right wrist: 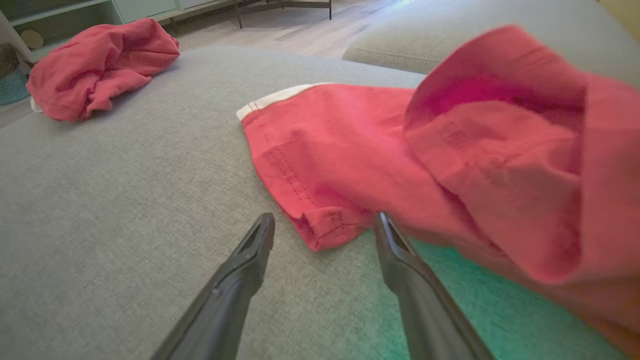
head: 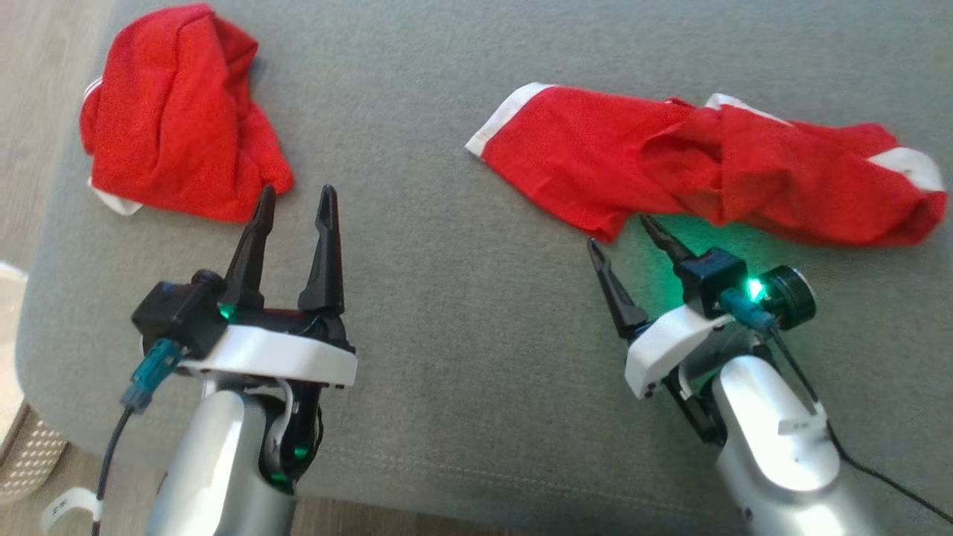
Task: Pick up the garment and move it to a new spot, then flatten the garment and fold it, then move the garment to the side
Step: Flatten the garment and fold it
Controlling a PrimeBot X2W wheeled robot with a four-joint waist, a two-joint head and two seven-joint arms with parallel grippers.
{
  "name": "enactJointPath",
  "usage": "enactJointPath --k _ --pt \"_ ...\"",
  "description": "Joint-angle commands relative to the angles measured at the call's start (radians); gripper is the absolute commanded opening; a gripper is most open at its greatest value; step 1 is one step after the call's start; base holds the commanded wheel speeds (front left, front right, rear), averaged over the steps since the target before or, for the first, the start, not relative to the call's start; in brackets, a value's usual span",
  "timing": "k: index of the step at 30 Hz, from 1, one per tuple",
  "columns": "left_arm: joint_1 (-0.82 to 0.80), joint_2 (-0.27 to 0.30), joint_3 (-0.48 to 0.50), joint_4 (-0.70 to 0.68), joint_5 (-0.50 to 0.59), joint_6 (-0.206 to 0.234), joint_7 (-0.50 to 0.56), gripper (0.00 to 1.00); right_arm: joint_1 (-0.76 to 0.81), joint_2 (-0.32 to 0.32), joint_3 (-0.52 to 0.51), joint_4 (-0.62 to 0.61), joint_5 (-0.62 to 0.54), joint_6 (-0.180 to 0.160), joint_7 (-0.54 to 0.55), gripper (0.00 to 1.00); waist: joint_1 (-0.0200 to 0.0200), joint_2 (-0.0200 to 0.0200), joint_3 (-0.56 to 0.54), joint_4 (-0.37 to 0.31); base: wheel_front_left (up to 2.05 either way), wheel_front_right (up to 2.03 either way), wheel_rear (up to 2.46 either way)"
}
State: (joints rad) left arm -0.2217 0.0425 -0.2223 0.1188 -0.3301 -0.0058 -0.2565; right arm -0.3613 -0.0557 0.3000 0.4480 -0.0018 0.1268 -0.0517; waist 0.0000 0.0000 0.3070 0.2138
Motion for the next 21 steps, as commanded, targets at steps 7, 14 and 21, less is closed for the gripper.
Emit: enactJointPath --k 7,14,21 --pt "-0.053 0.008 0.007 -0.033 -0.021 0.017 -0.005 1.00 -0.067 0.005 -0.002 0.040 0.005 0.004 -0.007 1.00 0.0000 0.0000 0.035 0.036 0.00 0.00 0.00" --pt "-0.060 0.008 -0.001 -0.032 -0.024 0.023 -0.005 1.00 -0.095 0.005 -0.002 0.080 0.024 0.004 -0.031 0.00 0.0000 0.0000 0.037 0.037 0.00 0.00 0.00" --pt "-0.050 0.008 0.008 -0.029 -0.020 0.027 -0.005 1.00 -0.084 0.005 -0.036 0.073 0.018 0.004 -0.072 0.00 0.0000 0.0000 0.016 0.008 0.00 0.00 0.00"
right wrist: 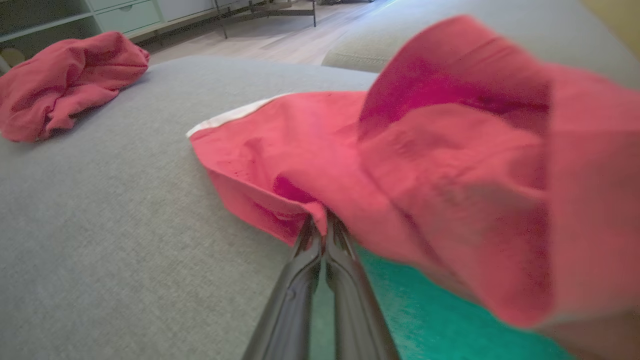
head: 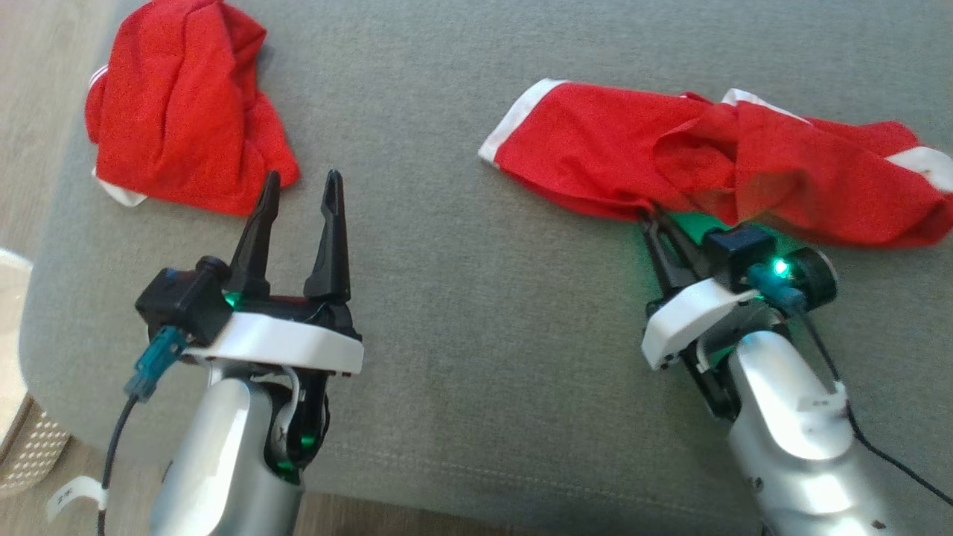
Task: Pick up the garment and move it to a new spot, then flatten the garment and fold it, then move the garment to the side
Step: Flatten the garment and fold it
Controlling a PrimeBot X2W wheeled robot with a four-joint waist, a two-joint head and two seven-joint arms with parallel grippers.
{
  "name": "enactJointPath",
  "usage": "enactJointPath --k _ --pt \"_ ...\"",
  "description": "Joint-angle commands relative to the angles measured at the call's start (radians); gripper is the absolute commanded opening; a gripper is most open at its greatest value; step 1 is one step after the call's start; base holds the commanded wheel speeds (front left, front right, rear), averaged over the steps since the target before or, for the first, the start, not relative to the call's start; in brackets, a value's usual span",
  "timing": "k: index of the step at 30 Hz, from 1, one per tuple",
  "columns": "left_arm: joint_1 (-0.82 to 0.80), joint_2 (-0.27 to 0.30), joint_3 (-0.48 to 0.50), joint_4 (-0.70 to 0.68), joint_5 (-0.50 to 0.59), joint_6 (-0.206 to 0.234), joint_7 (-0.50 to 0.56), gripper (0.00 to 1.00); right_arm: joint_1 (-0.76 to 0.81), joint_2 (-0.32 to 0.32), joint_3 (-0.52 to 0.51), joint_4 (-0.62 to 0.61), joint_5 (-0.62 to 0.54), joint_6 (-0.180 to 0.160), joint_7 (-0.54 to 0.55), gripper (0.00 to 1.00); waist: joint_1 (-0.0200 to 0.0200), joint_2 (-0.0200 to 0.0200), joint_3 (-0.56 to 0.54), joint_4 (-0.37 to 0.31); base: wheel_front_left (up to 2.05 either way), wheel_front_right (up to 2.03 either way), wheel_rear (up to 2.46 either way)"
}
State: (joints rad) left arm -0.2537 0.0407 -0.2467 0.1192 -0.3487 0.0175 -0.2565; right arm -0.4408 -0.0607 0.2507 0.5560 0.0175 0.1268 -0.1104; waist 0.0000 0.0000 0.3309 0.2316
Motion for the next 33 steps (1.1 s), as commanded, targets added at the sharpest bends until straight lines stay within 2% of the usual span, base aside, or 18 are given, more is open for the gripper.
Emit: enactJointPath --k 1,7,14,17,25,26,27,33 --pt "-0.015 0.010 0.035 -0.029 0.000 0.004 -0.005 1.00 0.003 0.010 0.001 -0.046 -0.002 0.004 -0.018 0.00 0.0000 0.0000 -0.014 -0.019 0.00 0.00 0.00" --pt "0.003 0.010 0.059 -0.030 0.023 0.000 -0.005 1.00 0.096 0.010 -0.113 -0.192 -0.049 0.004 -0.017 0.00 0.0000 0.0000 -0.049 -0.110 0.00 0.00 0.00" --pt "0.013 0.010 0.076 -0.026 0.043 -0.013 -0.005 1.00 0.235 0.007 -0.320 -0.410 -0.105 0.004 0.054 0.00 0.0000 0.0000 -0.079 -0.233 0.00 0.00 0.00" --pt "0.006 0.010 0.066 -0.026 0.046 -0.018 -0.005 1.00 0.256 0.003 -0.419 -0.449 -0.147 0.004 0.090 0.00 0.0000 0.0000 -0.082 -0.264 0.00 0.00 0.00" --pt "-0.003 0.010 0.056 -0.019 0.056 -0.022 -0.005 1.00 0.238 0.008 -0.514 -0.422 -0.189 0.004 0.141 0.00 0.0000 0.0000 -0.075 -0.298 0.00 0.00 0.00" --pt "-0.003 0.010 0.056 -0.017 0.059 -0.023 -0.005 1.00 0.228 0.009 -0.520 -0.408 -0.193 0.004 0.138 0.31 0.0000 0.0000 -0.073 -0.300 0.00 0.00 0.00" --pt "-0.004 0.010 0.055 -0.014 0.061 -0.025 -0.005 1.00 0.217 0.009 -0.529 -0.394 -0.197 0.004 0.132 1.00 0.0000 0.0000 -0.071 -0.301 0.00 0.00 0.00" --pt "-0.008 0.009 0.058 -0.009 0.067 -0.030 -0.005 1.00 0.165 0.010 -0.530 -0.323 -0.223 0.004 0.062 1.00 0.0000 0.0000 -0.068 -0.311 0.00 0.00 0.00"
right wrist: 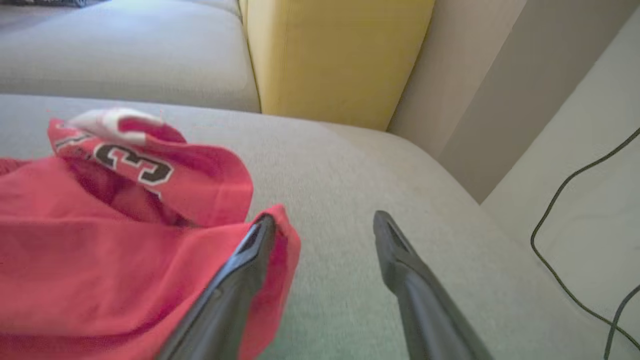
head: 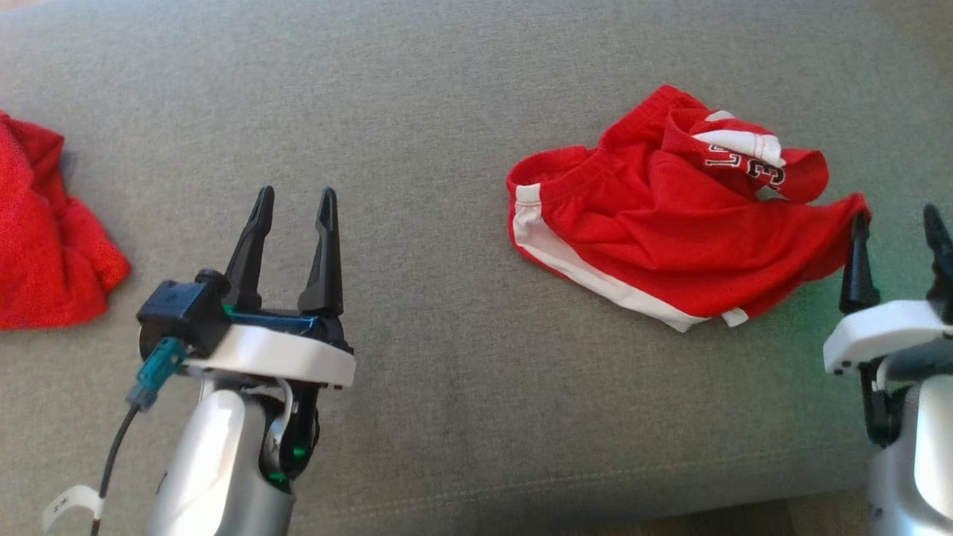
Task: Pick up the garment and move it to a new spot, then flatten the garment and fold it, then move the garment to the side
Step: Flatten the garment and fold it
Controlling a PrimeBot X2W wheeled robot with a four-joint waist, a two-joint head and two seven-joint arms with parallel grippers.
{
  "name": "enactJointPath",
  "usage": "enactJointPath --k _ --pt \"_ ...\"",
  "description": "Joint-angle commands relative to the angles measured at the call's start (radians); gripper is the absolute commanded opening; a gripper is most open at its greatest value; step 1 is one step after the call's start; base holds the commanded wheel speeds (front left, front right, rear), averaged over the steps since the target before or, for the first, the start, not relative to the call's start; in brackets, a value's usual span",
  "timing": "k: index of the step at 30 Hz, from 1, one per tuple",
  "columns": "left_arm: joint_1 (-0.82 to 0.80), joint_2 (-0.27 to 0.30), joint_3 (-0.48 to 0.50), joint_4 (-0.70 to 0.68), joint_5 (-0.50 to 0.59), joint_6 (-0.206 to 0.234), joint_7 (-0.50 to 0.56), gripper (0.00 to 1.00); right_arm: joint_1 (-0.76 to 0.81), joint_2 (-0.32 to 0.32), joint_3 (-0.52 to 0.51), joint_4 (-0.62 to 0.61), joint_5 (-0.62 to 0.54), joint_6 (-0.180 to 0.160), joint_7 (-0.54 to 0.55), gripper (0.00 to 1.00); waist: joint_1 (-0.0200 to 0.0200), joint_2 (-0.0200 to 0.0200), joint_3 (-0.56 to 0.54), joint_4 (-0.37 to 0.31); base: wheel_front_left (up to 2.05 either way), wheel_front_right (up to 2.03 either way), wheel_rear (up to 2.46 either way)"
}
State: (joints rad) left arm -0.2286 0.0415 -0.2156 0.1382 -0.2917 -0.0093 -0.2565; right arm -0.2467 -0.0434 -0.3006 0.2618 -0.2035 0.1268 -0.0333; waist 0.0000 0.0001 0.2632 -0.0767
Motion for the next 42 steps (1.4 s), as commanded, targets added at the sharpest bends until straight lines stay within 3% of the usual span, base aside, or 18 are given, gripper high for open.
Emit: enactJointPath --k 1,9,21,35,42 --pt "-0.033 0.009 0.028 -0.027 0.011 -0.004 -0.005 1.00 -0.033 -0.007 0.024 -0.023 0.007 0.004 -0.032 1.00 0.0000 -0.0001 -0.001 -0.006 0.00 0.00 0.00" --pt "-0.029 0.009 0.023 -0.030 0.008 0.000 -0.005 1.00 -0.011 -0.007 0.029 -0.002 0.062 0.004 -0.127 1.00 0.0000 -0.0001 -0.011 -0.039 0.00 0.00 0.00" --pt "-0.033 0.009 0.031 -0.032 0.031 -0.015 -0.005 1.00 -0.005 -0.007 -0.002 0.029 0.090 0.004 -0.121 1.00 0.0000 -0.0001 0.006 -0.121 0.00 0.00 0.00" --pt "-0.019 0.009 0.027 -0.026 0.017 -0.022 -0.005 1.00 0.165 -0.007 0.236 -0.086 0.291 0.004 -0.223 1.00 0.0000 -0.0001 -0.015 -0.146 0.00 0.00 0.00" --pt "-0.009 0.009 0.006 -0.009 0.015 -0.032 -0.005 1.00 0.200 -0.007 0.302 -0.112 0.315 0.004 -0.228 1.00 0.0000 -0.0001 -0.024 -0.164 0.00 0.00 0.00"
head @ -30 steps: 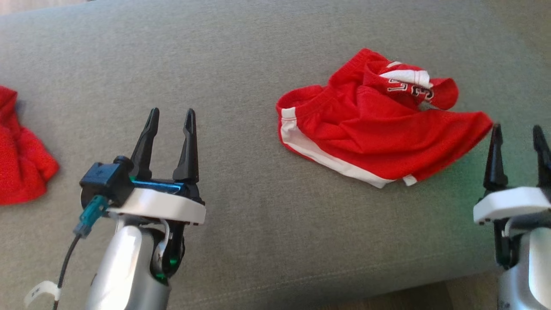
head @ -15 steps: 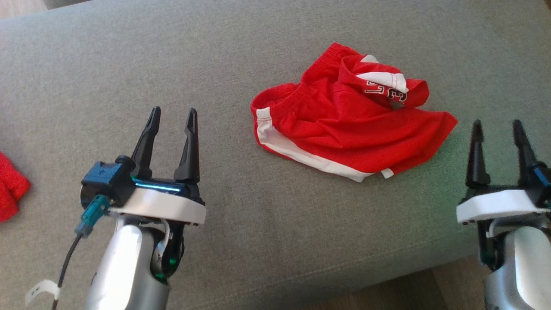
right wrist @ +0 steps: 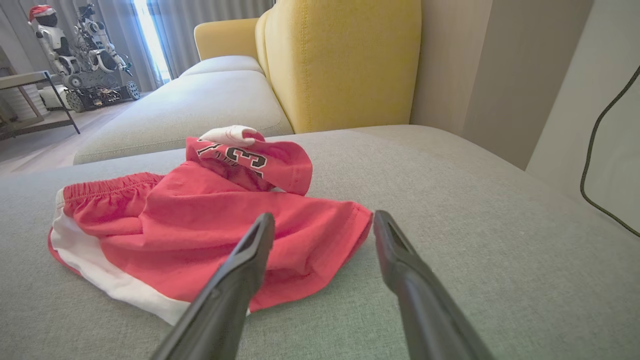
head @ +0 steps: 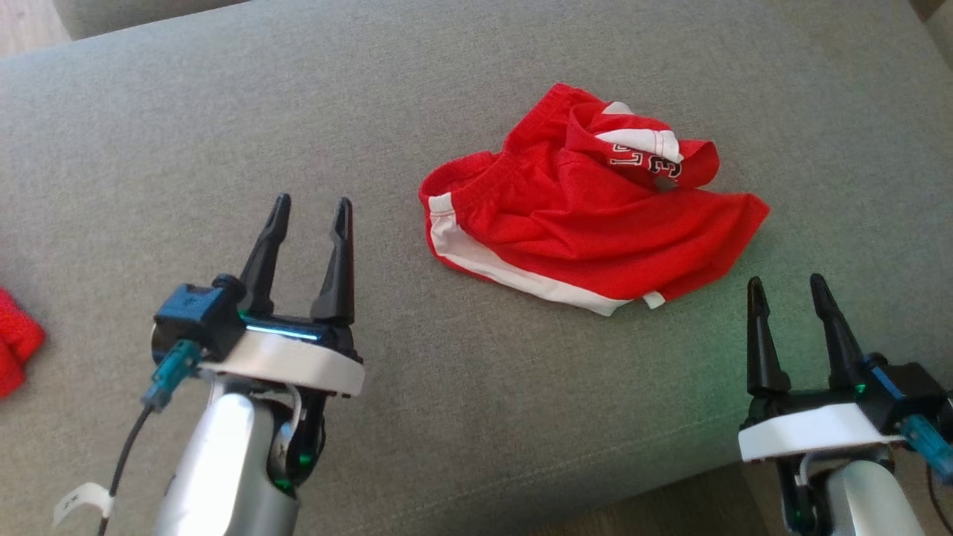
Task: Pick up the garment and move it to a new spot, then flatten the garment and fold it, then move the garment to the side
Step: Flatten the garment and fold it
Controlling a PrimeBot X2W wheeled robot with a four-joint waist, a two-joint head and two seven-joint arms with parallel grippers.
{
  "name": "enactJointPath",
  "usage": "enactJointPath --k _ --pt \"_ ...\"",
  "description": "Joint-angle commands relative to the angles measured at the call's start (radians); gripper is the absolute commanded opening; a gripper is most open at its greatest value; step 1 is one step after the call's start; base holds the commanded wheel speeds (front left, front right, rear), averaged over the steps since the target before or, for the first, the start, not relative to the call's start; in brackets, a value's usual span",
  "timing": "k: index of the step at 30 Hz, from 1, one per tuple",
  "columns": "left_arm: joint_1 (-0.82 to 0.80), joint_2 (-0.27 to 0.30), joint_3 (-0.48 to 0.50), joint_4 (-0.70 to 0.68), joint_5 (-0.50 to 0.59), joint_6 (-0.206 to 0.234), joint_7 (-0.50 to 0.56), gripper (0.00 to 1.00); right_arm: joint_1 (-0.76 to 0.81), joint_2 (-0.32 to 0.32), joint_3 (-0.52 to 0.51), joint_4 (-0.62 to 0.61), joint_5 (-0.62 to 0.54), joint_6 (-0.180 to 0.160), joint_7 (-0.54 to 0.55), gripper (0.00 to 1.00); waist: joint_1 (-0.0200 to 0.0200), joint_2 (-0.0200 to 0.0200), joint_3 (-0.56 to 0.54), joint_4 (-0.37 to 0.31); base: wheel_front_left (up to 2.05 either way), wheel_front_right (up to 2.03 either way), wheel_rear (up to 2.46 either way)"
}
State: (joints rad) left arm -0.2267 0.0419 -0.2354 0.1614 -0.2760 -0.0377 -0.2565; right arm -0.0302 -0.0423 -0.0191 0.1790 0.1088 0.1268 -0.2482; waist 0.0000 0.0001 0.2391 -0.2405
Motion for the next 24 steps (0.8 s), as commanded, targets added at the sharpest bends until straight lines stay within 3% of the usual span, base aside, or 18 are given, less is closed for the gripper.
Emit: enactJointPath --k 1,12,24 --pt "-0.011 0.008 0.021 -0.028 -0.003 -0.006 -0.005 1.00 -0.017 -0.008 0.021 -0.033 0.002 0.004 -0.013 1.00 0.0000 -0.0001 0.000 -0.002 0.00 0.00 0.00" --pt "-0.103 0.008 -0.132 0.188 0.029 -0.075 -0.005 1.00 -0.025 -0.008 0.058 -0.052 0.005 0.004 -0.013 1.00 0.0000 -0.0001 0.039 -0.044 0.00 0.00 0.00" --pt "-0.281 0.008 -0.171 0.388 -0.044 -0.047 -0.002 1.00 -0.045 -0.008 0.107 -0.051 0.020 0.004 -0.013 1.00 0.0000 -0.0001 0.076 -0.085 0.00 0.00 0.00"
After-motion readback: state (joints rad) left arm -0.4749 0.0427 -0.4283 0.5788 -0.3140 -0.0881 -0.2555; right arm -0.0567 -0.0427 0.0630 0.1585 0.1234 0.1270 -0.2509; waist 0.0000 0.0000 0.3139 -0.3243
